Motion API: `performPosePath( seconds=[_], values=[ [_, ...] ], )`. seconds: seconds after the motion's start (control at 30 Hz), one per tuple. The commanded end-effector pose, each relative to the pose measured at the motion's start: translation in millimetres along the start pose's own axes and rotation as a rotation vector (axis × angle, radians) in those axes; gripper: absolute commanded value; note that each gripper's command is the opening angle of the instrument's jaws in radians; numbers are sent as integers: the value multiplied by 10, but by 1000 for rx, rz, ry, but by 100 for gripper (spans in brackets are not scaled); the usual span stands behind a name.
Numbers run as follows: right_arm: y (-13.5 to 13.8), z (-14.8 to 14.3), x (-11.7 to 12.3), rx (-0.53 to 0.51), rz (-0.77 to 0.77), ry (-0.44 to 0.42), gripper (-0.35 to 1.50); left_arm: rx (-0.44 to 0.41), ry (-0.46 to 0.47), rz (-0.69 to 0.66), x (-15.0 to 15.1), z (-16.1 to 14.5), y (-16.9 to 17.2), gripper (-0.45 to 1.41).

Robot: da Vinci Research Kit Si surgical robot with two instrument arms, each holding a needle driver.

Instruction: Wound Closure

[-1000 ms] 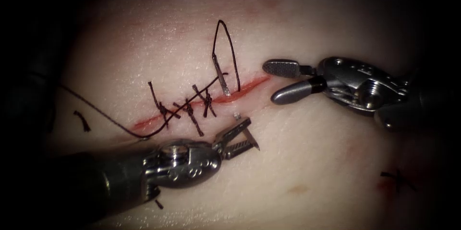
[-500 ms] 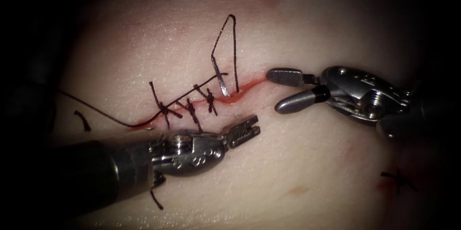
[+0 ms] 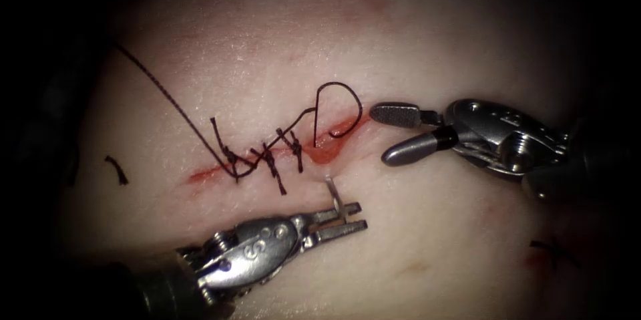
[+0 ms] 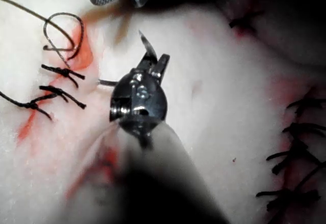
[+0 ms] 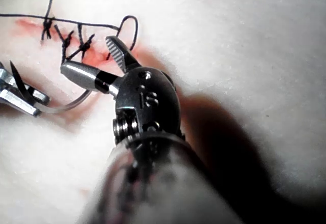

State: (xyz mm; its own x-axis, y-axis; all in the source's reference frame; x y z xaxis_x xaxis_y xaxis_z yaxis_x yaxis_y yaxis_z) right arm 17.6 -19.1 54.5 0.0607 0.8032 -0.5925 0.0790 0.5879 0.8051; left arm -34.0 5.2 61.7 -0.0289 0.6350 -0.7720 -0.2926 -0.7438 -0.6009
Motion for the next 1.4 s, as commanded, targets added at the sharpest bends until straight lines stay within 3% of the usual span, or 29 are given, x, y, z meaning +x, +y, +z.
performPosePath(
  seconds=[0.03,0.07,0.1,0.13,0.23,0.3,0.43,0.47,0.5,0.57,0.6,0.63,0.67,0.8,1.1,1.23,1.33,1.37,1.4],
  values=[
    [-1,5,-8,2,0,-1,34,-9,7,-2,-2,4,2,-45],
    [-1,5,-9,2,-1,-1,20,-18,12,-3,0,1,8,-45],
    [-1,5,-9,2,-1,-1,20,-18,12,-3,0,1,8,-45],
    [-2,5,-11,0,-44,0,-1,-38,26,-10,3,-2,17,-45],
    [-5,6,-16,-6,-127,-1,-27,-72,59,-42,11,-7,32,-45],
    [-7,8,-20,-8,-247,-41,-35,-106,82,-74,19,-13,48,-45],
    [-9,12,-22,-7,-350,-97,-33,-159,102,-118,27,-21,71,-45],
    [-10,15,-22,-7,-380,-110,-10,-169,103,-119,29,-23,76,-45],
    [-12,21,-22,-6,-418,-136,36,-189,106,-128,34,-28,86,-45],
    [-15,26,-22,-8,-466,-135,66,-202,108,-95,39,-32,93,-45],
    [-15,26,-22,-8,-466,-135,66,-202,108,-95,39,-32,93,-45],
    [-19,32,-22,-12,-514,-132,93,-211,111,-52,44,-38,100,-45],
    [-22,35,-23,-15,-532,-131,101,-210,110,-30,47,-41,103,-45],
    [-40,53,-28,0,-707,-153,96,-193,103,68,62,-55,116,-45],
    [-42,71,-37,0,-780,-182,96,-192,99,147,89,-71,141,-45],
    [-30,85,-49,-4,-794,-227,88,-195,101,159,100,-74,156,-45],
    [-17,85,-62,-14,-809,-269,67,-201,102,187,111,-80,167,-45],
    [-13,83,-66,-19,-814,-292,47,-203,103,194,117,-83,170,-45],
    [-9,78,-68,-31,-816,-301,0,-205,104,195,122,-85,173,-45]
  ],
)
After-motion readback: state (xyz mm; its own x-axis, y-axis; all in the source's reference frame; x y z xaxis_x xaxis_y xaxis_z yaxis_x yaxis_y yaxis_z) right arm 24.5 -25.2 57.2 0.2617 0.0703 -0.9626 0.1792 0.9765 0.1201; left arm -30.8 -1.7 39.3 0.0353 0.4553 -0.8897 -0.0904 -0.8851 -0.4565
